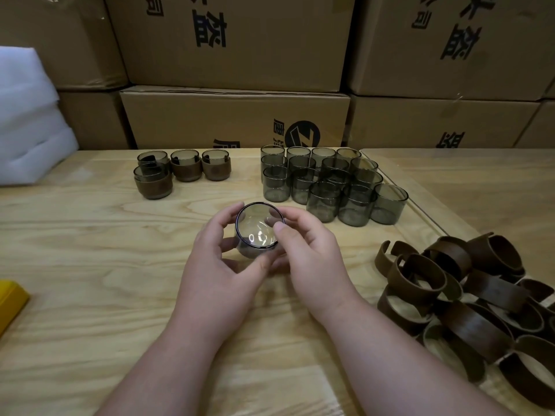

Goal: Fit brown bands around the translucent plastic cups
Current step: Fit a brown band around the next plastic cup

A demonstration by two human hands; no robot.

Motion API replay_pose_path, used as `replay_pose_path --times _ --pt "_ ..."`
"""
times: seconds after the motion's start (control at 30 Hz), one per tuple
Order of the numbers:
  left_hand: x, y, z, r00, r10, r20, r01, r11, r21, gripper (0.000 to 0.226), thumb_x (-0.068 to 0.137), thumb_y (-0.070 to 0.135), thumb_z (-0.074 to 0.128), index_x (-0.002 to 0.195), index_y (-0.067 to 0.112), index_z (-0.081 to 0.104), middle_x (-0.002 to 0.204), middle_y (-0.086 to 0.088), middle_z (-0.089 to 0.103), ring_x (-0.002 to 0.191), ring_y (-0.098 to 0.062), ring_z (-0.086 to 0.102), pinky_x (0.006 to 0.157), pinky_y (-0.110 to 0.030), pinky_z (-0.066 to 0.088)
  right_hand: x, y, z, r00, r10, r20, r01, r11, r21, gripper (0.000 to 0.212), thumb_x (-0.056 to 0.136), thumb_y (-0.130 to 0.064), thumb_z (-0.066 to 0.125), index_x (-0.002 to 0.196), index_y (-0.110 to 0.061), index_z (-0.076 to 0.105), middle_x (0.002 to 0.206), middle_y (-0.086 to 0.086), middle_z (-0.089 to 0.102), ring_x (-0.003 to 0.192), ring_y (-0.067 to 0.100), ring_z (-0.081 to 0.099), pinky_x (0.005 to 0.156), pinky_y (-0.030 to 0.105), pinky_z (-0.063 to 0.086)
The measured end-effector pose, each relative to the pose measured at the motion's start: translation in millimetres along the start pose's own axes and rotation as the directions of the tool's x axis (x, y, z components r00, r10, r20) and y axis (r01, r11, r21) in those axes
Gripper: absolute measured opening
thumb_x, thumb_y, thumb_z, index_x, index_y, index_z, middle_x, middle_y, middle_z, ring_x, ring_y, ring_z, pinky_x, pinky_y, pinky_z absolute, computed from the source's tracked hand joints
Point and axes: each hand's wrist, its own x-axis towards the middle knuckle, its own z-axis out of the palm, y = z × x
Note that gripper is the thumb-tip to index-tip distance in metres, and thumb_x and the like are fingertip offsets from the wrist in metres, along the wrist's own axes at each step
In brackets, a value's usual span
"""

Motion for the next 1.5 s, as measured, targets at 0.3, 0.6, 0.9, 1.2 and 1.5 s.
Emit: replay_pose_path --times 0.3,0.6,0.9,1.2,1.5 --pt "0.3 -1.4 -0.4 0.999 0.032 0.007 -0.032 0.999 0.022 0.071 0.08 0.028 0.087 0.14 0.046 0.053 0.131 0.012 0.065 0.106 -0.01 0.069 0.089 -0.041 0.059 1.6 -1.0 -2.0 0.996 0.012 0.086 -0.014 1.0 0.015 0.02 0.095 -0.016 0.058 0.113 -0.024 0.065 0.105 -0.002 0.072 0.076 -0.003 0.07 0.059 0.012 0.05" --pt "-0.3 1.9 1.9 0.999 0.011 0.033 -0.012 0.999 0.038 0.079 0.073 0.026 0.091 0.13 0.061 0.048 0.135 0.022 0.058 0.101 -0.007 0.069 0.094 -0.043 0.058 3.8 -1.4 -2.5 0.996 0.055 0.074 -0.054 0.998 -0.016 0.033 0.104 -0.005 0.048 0.112 -0.028 0.07 0.086 -0.015 0.077 0.08 -0.004 0.07 0.066 0.011 0.05" --pt "-3.0 8.8 1.6 0.997 0.068 0.035 -0.068 0.998 0.013 0.063 0.06 0.055 0.077 0.115 0.07 0.052 0.122 0.033 0.062 0.096 -0.001 0.068 0.075 -0.02 0.055 2.1 1.2 -2.5 0.991 0.009 0.134 -0.009 1.0 0.005 0.023 0.101 -0.013 0.056 0.122 -0.018 0.066 0.092 -0.009 0.075 0.086 0.003 0.072 0.072 0.016 0.054" --pt "-2.4 3.0 0.8 0.999 0.044 0.011 -0.044 0.999 0.004 0.075 0.064 0.047 0.078 0.134 0.057 0.05 0.132 0.025 0.061 0.106 -0.007 0.068 0.09 -0.038 0.06 2.3 3.5 -3.4 0.989 0.021 0.147 -0.015 0.999 -0.039 0.042 0.086 -0.02 0.063 0.128 -0.026 0.061 0.109 0.007 0.069 0.087 0.004 0.07 0.074 0.018 0.052" --pt "-1.6 0.2 2.4 0.999 0.014 0.045 -0.015 1.0 0.022 0.07 0.058 0.048 0.085 0.117 0.059 0.048 0.119 0.022 0.065 0.093 -0.008 0.07 0.081 -0.041 0.06 4.2 0.6 -0.7 0.999 0.047 -0.009 -0.046 0.998 0.051 0.038 0.082 -0.033 0.055 0.113 -0.015 0.068 0.102 0.01 0.071 0.096 0.026 0.07 0.072 0.026 0.054"
